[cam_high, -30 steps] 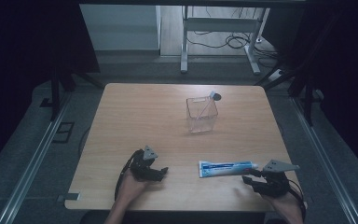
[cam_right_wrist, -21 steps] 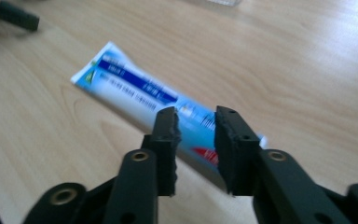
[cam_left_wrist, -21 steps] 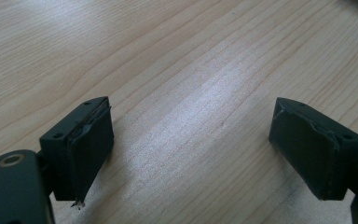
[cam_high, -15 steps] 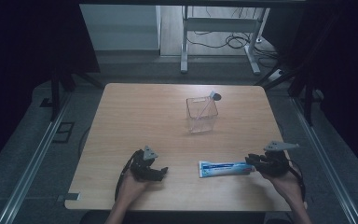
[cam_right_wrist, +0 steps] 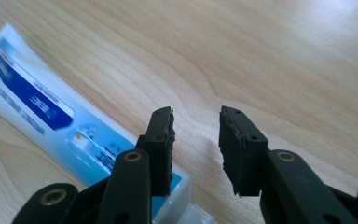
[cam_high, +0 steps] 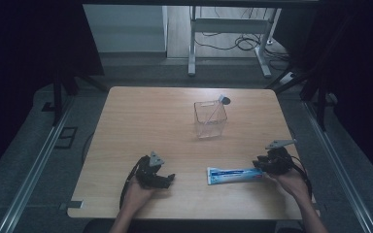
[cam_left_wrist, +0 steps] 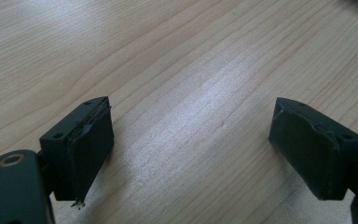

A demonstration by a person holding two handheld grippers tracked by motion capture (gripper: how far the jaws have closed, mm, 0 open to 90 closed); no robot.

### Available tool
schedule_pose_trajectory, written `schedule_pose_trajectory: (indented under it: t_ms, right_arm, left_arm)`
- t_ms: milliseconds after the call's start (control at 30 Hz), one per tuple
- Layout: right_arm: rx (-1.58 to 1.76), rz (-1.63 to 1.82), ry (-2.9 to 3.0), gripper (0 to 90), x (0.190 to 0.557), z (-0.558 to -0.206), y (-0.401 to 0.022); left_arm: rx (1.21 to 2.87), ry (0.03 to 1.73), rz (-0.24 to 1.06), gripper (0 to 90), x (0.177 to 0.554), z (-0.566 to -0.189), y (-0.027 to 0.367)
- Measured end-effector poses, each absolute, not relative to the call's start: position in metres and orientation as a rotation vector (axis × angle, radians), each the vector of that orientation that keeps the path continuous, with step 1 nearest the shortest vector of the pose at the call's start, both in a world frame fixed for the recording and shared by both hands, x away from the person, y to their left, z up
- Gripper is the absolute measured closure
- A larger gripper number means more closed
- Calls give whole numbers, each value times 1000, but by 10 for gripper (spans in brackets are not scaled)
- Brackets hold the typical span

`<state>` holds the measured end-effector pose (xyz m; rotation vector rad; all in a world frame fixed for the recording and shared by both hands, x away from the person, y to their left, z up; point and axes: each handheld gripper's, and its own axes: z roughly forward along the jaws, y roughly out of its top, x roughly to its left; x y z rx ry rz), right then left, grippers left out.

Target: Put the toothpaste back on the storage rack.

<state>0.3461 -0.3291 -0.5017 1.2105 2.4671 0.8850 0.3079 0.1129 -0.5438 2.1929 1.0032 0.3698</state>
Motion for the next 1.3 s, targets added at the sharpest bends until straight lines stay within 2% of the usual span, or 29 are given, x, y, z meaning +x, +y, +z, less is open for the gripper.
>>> schedule_pose_trajectory:
  t_ms: [133, 567, 967, 1300]
  right_arm:
    - [1227, 916, 2491, 676, 345, -504, -333]
    - [1198, 908, 2583, 664, 319, -507, -333]
    - [1257, 892, 2593, 590, 308, -489, -335]
    - [1134, 774, 2707, 556, 305, -476, -312]
  left_arm:
    - [2192, 1004, 368, 138, 308, -544, 113]
    - [2192, 1003, 370, 138, 308, -544, 113]
    - [2195, 1001, 371, 139, 308, -544, 113]
    - [2198, 1001, 370, 139, 308, -544, 113]
